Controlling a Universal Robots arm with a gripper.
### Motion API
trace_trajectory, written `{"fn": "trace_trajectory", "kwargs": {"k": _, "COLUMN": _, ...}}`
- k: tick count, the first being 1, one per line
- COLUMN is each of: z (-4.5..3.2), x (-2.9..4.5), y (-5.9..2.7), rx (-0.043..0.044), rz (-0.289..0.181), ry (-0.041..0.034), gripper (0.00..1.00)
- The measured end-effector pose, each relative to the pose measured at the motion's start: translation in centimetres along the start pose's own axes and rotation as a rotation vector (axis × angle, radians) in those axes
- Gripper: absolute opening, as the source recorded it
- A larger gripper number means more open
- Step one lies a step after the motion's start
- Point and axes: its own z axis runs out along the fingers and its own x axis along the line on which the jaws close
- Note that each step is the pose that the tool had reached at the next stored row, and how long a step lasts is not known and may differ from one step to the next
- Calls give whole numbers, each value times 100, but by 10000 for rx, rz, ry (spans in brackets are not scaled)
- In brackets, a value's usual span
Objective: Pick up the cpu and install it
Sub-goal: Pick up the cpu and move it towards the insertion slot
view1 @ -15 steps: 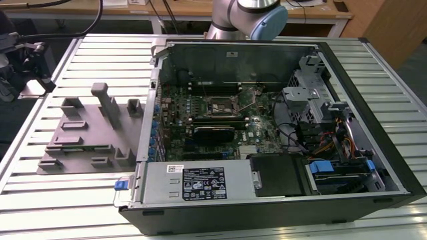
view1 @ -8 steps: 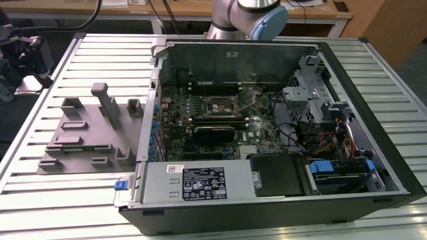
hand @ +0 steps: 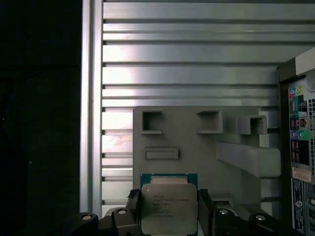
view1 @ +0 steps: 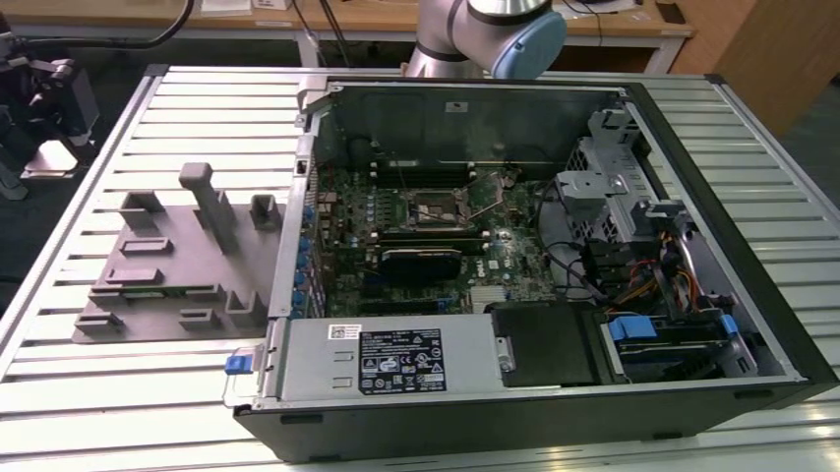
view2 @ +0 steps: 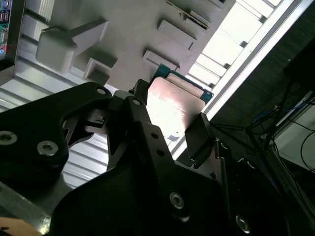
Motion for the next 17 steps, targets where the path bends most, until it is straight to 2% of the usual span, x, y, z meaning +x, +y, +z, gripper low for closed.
{"fn": "trace_trajectory", "kwargs": {"k": 17, "z": -204, "x": -4, "y": 20, "rx": 0, "rz": 0, "ry": 1, "gripper": 55}}
